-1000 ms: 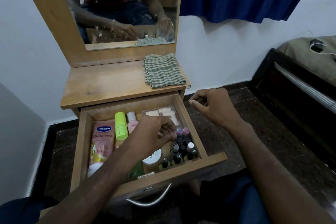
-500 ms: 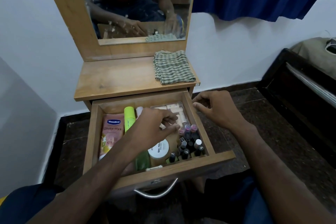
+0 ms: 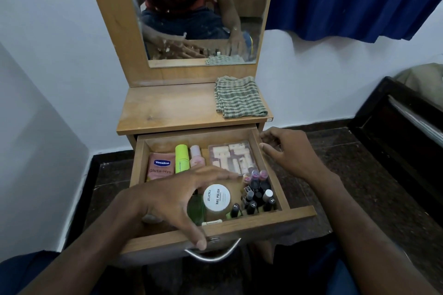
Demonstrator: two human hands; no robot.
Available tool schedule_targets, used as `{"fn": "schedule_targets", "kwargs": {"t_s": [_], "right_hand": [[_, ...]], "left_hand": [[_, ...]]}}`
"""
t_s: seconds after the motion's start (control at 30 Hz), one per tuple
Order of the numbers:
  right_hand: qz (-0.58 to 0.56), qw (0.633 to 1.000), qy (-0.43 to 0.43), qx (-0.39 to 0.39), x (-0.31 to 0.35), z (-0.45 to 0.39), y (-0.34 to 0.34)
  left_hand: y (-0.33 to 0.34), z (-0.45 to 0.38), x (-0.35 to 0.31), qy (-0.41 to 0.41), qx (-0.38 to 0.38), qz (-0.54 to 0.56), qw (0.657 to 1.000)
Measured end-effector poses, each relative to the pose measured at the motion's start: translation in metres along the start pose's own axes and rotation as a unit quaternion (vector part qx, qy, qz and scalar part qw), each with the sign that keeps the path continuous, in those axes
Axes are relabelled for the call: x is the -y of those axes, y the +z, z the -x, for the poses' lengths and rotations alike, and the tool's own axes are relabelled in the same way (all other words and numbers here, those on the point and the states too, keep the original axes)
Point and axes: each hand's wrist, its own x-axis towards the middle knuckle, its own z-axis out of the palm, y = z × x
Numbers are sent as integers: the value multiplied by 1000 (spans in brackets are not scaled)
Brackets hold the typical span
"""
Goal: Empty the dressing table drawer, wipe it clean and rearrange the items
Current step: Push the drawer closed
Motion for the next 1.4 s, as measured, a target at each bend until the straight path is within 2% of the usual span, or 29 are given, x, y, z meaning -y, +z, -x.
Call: {"fn": "schedule_targets", "kwargs": {"t_s": [0.1, 0.2, 0.37, 0.67, 0.8, 0.93, 1.1, 1.23, 1.4], "right_hand": [[-3, 1000, 4, -4, 3, -1, 1], [-5, 1000, 7, -7, 6, -2, 3], [-22, 1000, 14, -12, 7, -1, 3], [-115, 982, 140, 47, 0, -2, 2], [-165, 970, 168, 58, -1, -1, 3], [-189, 963, 187, 41, 3, -2, 1], [-153, 970, 187, -6, 8, -3, 5], [-67, 989, 131, -27, 19, -2, 9], [29, 990, 103, -91, 26, -2, 20]], "left_hand": [[1, 3, -1, 12, -16, -1, 1000], [1, 5, -1, 22, -31, -58, 998], [0, 6, 2, 20, -55, -90, 994], [-8, 11, 12, 0, -156, -144, 977], [-11, 11, 16, -34, -184, -185, 965], [-18, 12, 25, -43, -254, -251, 933], [-22, 10, 38, -40, -352, -314, 881], [-19, 4, 46, -126, -355, -414, 829], [-17, -4, 50, -162, -370, -425, 810]]}}
